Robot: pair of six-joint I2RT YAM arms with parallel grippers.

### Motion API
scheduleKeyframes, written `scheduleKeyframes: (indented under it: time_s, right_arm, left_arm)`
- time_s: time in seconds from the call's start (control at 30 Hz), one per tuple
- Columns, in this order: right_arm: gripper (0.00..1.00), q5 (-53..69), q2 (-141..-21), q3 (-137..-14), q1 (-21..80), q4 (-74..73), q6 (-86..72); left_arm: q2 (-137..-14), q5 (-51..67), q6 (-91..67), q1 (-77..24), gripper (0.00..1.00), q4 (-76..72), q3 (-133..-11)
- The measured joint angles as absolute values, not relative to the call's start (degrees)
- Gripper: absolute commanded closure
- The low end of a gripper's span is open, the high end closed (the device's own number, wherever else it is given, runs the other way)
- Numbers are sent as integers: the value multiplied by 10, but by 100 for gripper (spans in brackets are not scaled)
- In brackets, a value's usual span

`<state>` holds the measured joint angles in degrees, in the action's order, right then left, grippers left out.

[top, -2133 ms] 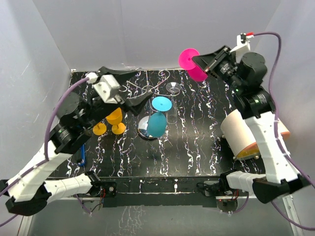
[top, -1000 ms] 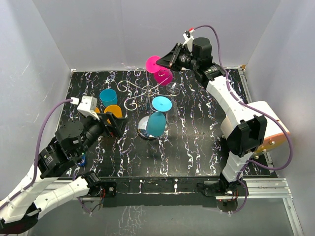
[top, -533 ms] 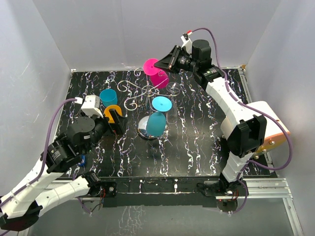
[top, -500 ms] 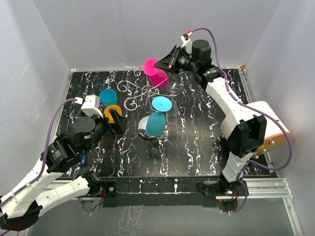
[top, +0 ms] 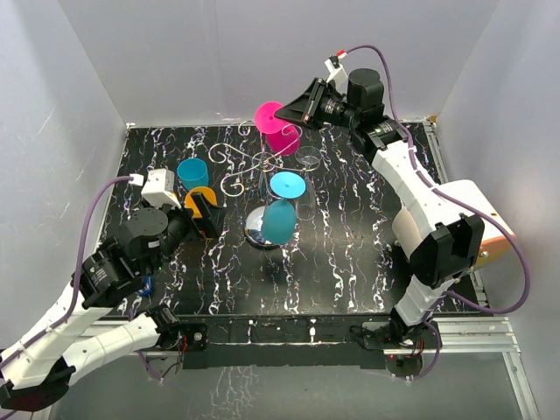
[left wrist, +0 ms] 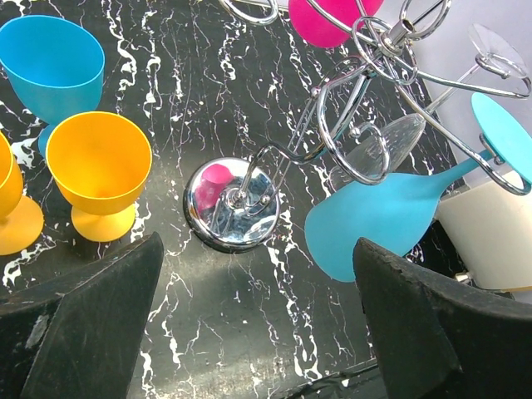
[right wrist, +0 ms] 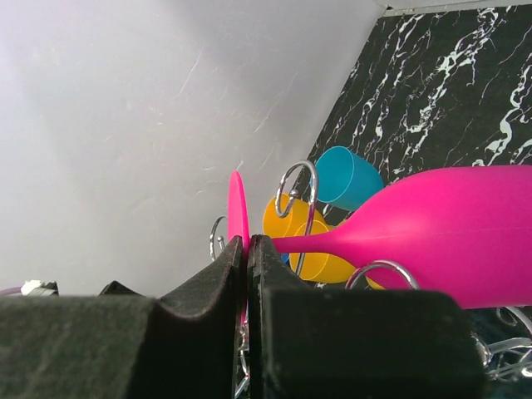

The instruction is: Place the wine glass upside down on the wine glass rack

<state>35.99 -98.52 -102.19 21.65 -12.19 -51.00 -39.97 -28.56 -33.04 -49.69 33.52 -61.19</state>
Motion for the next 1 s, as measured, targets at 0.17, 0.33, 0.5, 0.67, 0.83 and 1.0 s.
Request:
scheduleKeyframes:
  time_s: [0.17, 0.33, 0.5, 0.67, 0.83, 1.0]
  right_arm:
    - [100, 361, -978, -1022, 218, -129, -507]
    - [100, 367, -977, -1013, 221, -138, -507]
    - [100, 366, -977, -1013, 221, -150, -507]
    - [100, 364, -974, -999, 221, -156, -511]
    - [100, 354, -957, -982, 221, -163, -515]
    - [100, 340, -942, -980, 221, -167, -513]
  left_arm:
    - [-408, -286, -330, -497, 5, 335, -613]
    - [-411, -286, -332, -497, 5, 334, -614]
    - [-410, -286, -333, -497, 5, 335, -614]
    - [-412, -291, -333, -497, 6, 336, -615]
    - [-438, -302, -337, -497, 7, 352, -635]
    - [-456, -307, -342, -497, 7, 364, -640]
